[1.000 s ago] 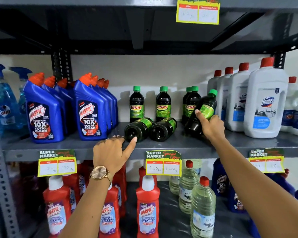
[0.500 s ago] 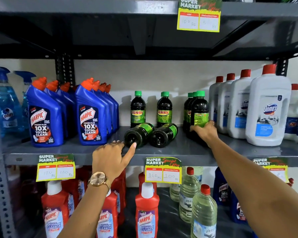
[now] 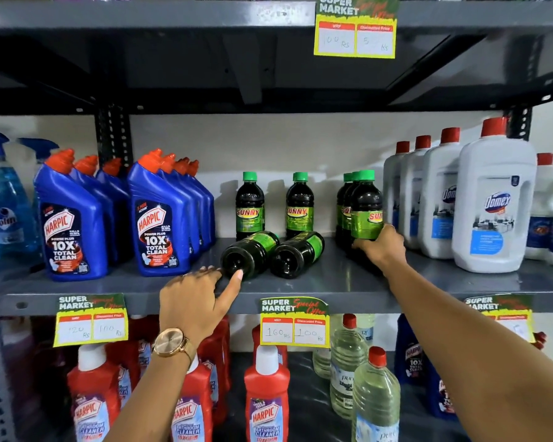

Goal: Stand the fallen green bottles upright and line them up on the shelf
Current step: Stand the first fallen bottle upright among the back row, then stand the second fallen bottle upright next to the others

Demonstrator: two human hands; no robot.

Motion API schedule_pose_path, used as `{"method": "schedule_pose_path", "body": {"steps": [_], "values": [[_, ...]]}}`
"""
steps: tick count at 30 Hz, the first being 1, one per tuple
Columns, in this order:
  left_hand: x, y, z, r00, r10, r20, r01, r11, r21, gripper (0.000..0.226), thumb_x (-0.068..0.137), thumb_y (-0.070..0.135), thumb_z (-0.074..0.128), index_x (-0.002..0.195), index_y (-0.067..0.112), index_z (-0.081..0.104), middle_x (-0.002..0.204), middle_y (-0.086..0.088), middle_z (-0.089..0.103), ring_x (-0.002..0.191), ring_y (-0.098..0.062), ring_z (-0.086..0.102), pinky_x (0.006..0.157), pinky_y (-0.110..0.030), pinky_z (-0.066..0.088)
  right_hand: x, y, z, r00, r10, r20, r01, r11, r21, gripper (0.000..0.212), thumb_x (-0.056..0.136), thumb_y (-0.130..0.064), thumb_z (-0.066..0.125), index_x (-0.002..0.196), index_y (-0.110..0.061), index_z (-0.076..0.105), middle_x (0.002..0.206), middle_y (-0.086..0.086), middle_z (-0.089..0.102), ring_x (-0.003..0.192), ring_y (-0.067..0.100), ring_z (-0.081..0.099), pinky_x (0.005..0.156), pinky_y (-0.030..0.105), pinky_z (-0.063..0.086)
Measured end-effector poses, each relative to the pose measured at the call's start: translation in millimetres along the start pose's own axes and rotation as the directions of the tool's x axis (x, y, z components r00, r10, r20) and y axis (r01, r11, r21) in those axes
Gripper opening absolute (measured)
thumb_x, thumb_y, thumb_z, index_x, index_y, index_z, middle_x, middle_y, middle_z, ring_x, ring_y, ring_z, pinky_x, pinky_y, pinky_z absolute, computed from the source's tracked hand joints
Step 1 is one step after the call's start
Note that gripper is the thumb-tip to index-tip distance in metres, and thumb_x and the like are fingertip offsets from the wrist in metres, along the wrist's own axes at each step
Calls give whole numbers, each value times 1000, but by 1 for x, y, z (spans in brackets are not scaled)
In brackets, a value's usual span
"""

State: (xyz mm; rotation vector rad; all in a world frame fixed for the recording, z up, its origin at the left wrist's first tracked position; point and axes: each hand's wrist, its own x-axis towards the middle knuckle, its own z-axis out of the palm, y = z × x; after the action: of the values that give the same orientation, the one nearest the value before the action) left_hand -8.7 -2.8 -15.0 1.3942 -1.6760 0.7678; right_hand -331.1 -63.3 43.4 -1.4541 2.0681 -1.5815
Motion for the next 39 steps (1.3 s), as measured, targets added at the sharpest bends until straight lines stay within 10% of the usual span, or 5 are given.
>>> {"method": "schedule_pose_path", "body": {"steps": [23, 27, 30, 34, 39], "values": [[0, -1, 2, 1000, 12, -28, -12, 1000, 8, 60, 87, 61, 29, 60, 21, 64, 55, 3, 64, 49, -19, 61, 44, -22, 31, -5, -3, 4, 994, 6, -107, -32, 969, -244, 117, 64, -66, 73, 144, 4, 25, 144, 25, 34, 131, 44, 34, 106, 51, 35], [0, -2, 1, 1000, 12, -11, -12, 1000, 6, 63, 87, 63, 26, 60, 21, 63, 56, 3, 64, 50, -19, 61, 44, -24, 34, -21, -17, -2, 951, -171, -258, 188, 981, 45, 68, 80, -71, 50, 100, -7, 59, 97, 15, 66, 98, 35, 61, 82, 42, 47], [0, -3, 3, 1000, 4, 4, -4, 1000, 0, 64, 88, 65, 23, 61, 21, 62, 58, 3, 64, 53, -17, 61, 46, -26, 39, -41, -36, -6, 976, -216, 31, 208, 964, 167, 74, 74, -81, 42, 62, -10, 61, 55, 7, 59, 53, 22, 57, 69, 41, 54], [0, -4, 4, 1000, -13, 6, 13, 1000, -15, 64, 87, 65, 22, 63, 22, 62, 60, 4, 65, 55, -16, 62, 48, -27, 40, -60, -78, 16, 828, 74, 555, -25, 995, -95, 109, 64, -93, 32, 132, -11, 54, 74, 12, 57, 34, 11, 50, 37, 22, 44], [0, -4, 6, 1000, -7, 9, 7, 1000, 3, 61, 87, 63, 27, 62, 21, 63, 59, 3, 64, 56, -18, 63, 49, -27, 38, -50, -92, 31, 765, 313, 562, -189, 944, -270, 78, 63, -85, 53, 93, -12, 55, 48, 3, 63, 32, 9, 53, 31, 12, 32]]}}
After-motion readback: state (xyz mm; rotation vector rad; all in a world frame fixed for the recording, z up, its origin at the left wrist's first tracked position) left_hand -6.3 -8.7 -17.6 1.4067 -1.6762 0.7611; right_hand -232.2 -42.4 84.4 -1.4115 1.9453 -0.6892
